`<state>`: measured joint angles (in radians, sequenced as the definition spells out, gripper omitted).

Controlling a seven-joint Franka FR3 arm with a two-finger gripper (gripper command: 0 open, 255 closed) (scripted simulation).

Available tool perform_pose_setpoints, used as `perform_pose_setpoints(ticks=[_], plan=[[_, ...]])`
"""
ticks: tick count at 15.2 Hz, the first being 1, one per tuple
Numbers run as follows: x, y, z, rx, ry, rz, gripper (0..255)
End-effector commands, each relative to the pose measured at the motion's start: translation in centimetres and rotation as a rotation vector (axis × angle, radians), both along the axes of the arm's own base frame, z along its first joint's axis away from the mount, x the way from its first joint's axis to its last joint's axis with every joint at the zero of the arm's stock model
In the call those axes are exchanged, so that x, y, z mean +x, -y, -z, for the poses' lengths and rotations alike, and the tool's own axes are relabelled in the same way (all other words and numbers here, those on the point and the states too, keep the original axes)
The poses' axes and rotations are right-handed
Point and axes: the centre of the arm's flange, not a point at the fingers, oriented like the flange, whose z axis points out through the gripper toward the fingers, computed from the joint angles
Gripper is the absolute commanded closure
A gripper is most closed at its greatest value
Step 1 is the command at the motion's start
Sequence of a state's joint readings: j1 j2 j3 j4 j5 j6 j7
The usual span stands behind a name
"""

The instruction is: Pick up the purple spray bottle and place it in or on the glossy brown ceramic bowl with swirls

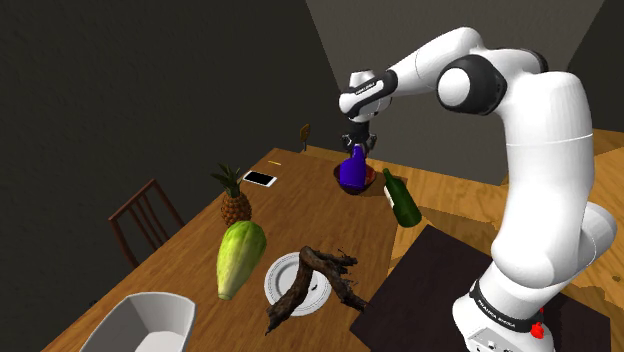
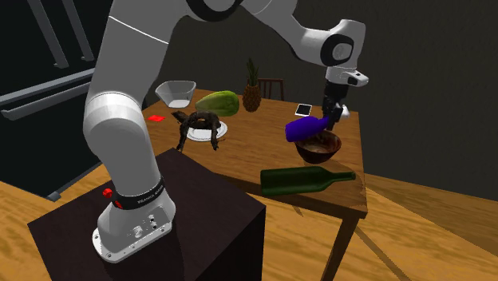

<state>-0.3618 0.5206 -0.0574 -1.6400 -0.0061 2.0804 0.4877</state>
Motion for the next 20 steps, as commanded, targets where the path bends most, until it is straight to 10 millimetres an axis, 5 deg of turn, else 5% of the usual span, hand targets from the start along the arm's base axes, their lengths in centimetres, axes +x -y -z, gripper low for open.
perform_pose_setpoints(ticks=[1, 11, 19, 20], plan=[[0.4, 0.4, 0.8, 0.0, 0.0, -0.001, 255], [0.4, 0.4, 6.0, 0.0, 0.0, -0.001, 255], [0.4, 0.4, 6.0, 0.0, 0.0, -0.001, 255], [0.4, 0.4, 6.0, 0.0, 0.0, -0.001, 0]])
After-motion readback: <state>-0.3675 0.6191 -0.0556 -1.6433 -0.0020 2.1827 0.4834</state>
